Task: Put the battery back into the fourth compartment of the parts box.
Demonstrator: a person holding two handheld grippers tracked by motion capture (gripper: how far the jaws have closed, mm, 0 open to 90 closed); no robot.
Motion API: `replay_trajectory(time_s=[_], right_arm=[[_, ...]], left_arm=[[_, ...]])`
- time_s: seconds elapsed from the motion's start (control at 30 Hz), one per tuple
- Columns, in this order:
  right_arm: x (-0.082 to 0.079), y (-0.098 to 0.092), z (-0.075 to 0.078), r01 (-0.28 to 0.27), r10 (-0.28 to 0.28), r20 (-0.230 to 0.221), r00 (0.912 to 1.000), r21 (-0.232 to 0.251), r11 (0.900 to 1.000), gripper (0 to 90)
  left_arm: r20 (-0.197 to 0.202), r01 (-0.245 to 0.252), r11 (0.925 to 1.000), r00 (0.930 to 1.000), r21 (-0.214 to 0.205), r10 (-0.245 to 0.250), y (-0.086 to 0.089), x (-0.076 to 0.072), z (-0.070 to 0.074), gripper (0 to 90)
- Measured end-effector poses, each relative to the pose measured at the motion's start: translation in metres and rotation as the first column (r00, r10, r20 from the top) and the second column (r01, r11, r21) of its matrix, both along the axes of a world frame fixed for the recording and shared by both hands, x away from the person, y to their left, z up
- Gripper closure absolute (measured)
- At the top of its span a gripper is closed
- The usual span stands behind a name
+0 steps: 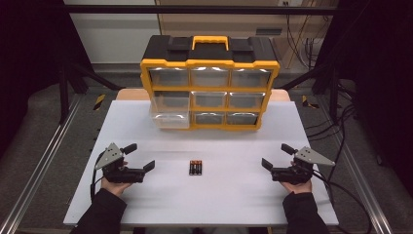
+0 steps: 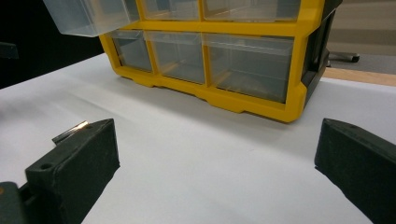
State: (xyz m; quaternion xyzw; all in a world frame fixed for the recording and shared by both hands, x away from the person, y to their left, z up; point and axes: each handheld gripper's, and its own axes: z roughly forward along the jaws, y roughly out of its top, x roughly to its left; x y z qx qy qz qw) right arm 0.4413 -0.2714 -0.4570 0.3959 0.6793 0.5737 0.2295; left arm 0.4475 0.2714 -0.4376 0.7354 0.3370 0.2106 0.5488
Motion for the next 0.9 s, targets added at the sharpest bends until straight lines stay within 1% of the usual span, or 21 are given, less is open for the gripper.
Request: replay_trajectory(time_s=[0.33,0.37,0.47,0.6,0.73,0.9], right_arm=[[0.000,0.000,0.000,0.002,-0.002,0.002,1.0000,-0.003,1.0000,0.3],[0.000,0.000,0.000,0.003,-0.003,0.002,1.0000,-0.003,1.0000,0.3],[0.000,0.000,0.000,0.000,0.000,0.012,0.9999,-0.007,1.0000,0.3],[0.000,-0.001,0.001,0.001,-0.001,0.013,0.9999,-0.007,1.0000,0.3],[0.000,-0.001,0.001,0.001,-0.001,0.015,0.9999,-0.012,0.9999,0.3],[-0.001,-0.001,0.001,0.002,-0.002,0.014,0.9999,-0.010,0.9999,0.3]], left_arm=[[-0.001,-0.003,1.0000,1.0000,-0.002,0.003,-0.001,0.000,0.003,0.8],[-0.004,-0.003,1.0000,1.0000,-0.001,0.003,-0.002,-0.001,0.004,0.8],[-0.001,-0.002,1.0000,1.0000,-0.005,0.002,-0.003,-0.001,0.005,0.9],[0.002,0.005,1.0000,1.0000,-0.004,-0.005,-0.006,-0.002,0.007,0.9],[0.001,0.012,0.9998,0.9999,-0.014,-0.012,-0.009,-0.002,0.009,0.9],[0.002,0.018,0.9998,0.9998,-0.007,-0.018,-0.014,-0.003,0.011,0.9]])
